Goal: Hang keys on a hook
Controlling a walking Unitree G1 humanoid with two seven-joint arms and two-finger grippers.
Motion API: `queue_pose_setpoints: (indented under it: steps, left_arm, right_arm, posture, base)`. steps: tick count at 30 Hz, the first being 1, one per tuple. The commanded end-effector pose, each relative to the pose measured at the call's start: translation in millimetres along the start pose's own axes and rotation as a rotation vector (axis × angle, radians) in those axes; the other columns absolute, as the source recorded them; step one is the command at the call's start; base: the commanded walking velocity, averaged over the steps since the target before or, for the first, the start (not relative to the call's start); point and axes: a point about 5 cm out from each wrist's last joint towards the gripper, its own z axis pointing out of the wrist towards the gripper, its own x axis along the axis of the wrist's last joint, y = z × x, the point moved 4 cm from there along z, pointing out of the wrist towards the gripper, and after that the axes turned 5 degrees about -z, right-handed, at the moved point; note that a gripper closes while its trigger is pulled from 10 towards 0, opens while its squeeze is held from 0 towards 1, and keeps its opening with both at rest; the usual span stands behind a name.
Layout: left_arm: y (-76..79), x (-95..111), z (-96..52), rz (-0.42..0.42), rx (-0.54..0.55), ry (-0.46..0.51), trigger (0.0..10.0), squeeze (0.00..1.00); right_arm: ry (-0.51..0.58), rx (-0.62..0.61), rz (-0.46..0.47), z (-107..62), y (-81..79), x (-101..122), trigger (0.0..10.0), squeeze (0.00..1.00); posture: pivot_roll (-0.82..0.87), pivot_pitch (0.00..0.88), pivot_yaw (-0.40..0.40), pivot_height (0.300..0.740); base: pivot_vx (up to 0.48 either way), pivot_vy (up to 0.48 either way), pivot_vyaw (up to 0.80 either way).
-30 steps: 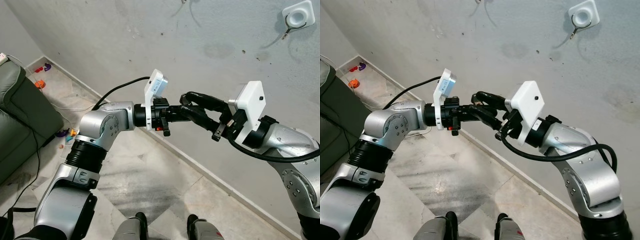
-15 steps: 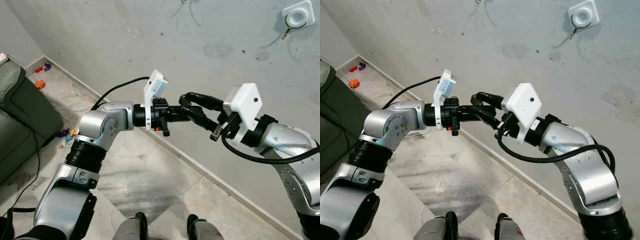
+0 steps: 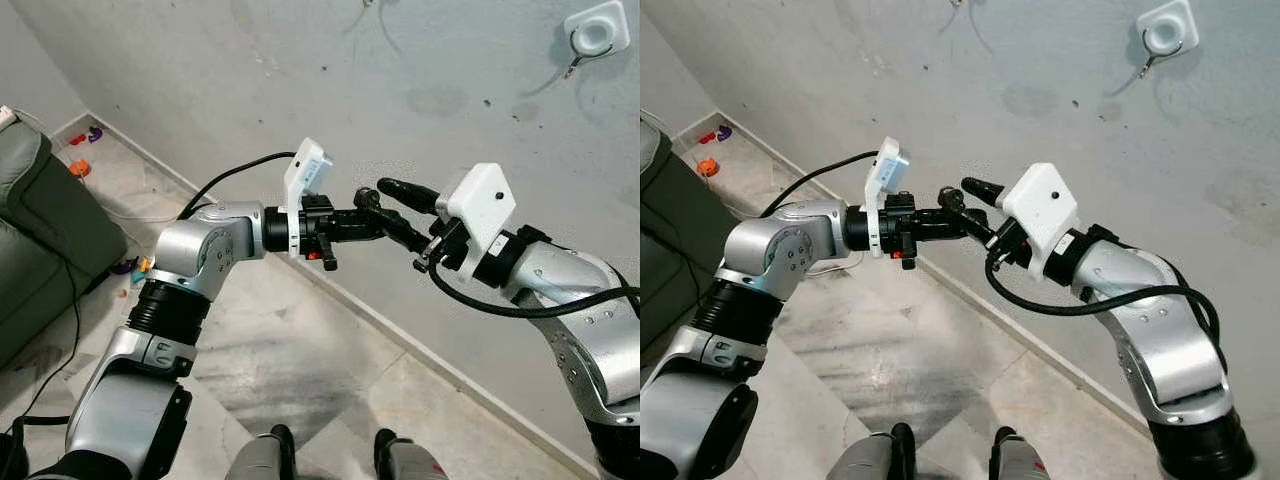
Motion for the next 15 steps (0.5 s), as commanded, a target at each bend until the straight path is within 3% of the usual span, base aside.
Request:
queue_pose_setpoints:
  steps: [1, 7, 8, 10, 15]
  left_arm:
    - [7.4, 5.4, -0.2, 0.036, -0.033, 0.009, 10.0, 0.0]
    - [7.1, 6.3, -1.2, 0.038, -0.032, 0.012, 10.0, 0.0]
    - [6.8, 6.8, -1.2, 0.04, -0.03, 0.013, 10.0, 0.0]
    - [6.6, 7.2, -1.4, 0.04, -0.03, 0.015, 10.0, 0.0]
    - [6.1, 6.7, -0.5, 0.041, -0.027, 0.015, 10.0, 0.0]
  right_arm:
    - [-0.029, -0.077, 0.011, -4.8, 15.2, -5.1, 10.0, 0.0]
    - [-0.061, -0.06, 0.007, -7.0, 15.1, -9.6, 10.0, 0.0]
    - [-0.065, -0.037, 0.012, -8.2, 12.4, -10.3, 3.2, 0.0]
    - [-0.069, -0.007, 0.019, -9.5, 8.7, -10.8, 0.0, 0.0]
    - [-0.073, 0.019, 0.023, -11.7, 5.7, -11.3, 0.0, 0.0]
  posture:
    - [-0.12, 0.203, 0.125, 0.74]
    - [-0.12, 0.201, 0.122, 0.74]
    - [-0.12, 0.201, 0.12, 0.74]
    - [-0.12, 0.202, 0.12, 0.74]
    - [-0.13, 0.2, 0.119, 0.74]
  base:
    - [0.0, 0.0, 0.0]
    - [0.0, 0.0, 0.0]
    - [0.0, 0.0, 0.0]
    - [0.0, 0.0, 0.0]
    - [0.0, 0.0, 0.0]
